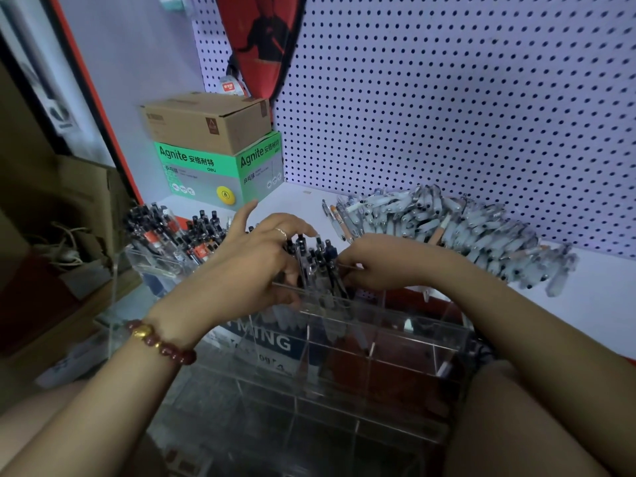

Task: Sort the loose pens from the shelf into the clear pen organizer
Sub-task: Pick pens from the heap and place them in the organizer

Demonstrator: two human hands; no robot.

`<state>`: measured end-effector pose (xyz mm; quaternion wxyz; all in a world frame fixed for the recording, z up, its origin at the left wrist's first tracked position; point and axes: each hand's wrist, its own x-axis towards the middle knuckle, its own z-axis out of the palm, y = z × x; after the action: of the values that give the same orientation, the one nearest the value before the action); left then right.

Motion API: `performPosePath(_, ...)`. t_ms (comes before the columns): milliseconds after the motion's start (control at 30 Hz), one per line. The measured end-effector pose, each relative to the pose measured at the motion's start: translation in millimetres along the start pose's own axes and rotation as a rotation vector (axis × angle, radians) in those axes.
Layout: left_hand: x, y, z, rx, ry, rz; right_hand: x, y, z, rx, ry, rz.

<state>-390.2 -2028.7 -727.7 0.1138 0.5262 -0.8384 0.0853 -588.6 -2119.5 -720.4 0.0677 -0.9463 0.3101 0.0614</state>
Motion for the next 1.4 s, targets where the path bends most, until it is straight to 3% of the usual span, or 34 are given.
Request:
performPosePath(367, 2, 0, -3, 0.109, 0.007, 0.021, 1, 8, 16, 0.240, 0.203, -0.049)
performPosePath(733, 1, -2, -7, 0.141, -0.055, -0.044, 10, 14, 23, 0.280, 0.241, -0.075)
performPosePath(933, -1, -3, -3, 0.117, -0.007, -0.010, 6, 12, 25, 0.258, 0.300, -0.090)
performPosePath(1167, 2, -3, -5, -0.016, 0.008, -0.008, 3, 9, 21, 0.256, 0.250, -0.073)
performPosePath(1267, -1, -2, -6, -0.112, 0.010, -0.039, -5, 11, 13, 0.367, 0.192, -0.058)
performPosePath(1333, -3, -2, -10, -0.239, 0.059, -0.058, -7, 27, 6, 0.508, 0.257, -0.018)
performPosePath(1400, -5, -4, -15, -0.350, 0.132, -0.106, -4, 55, 0, 0.493, 0.332, 0.058)
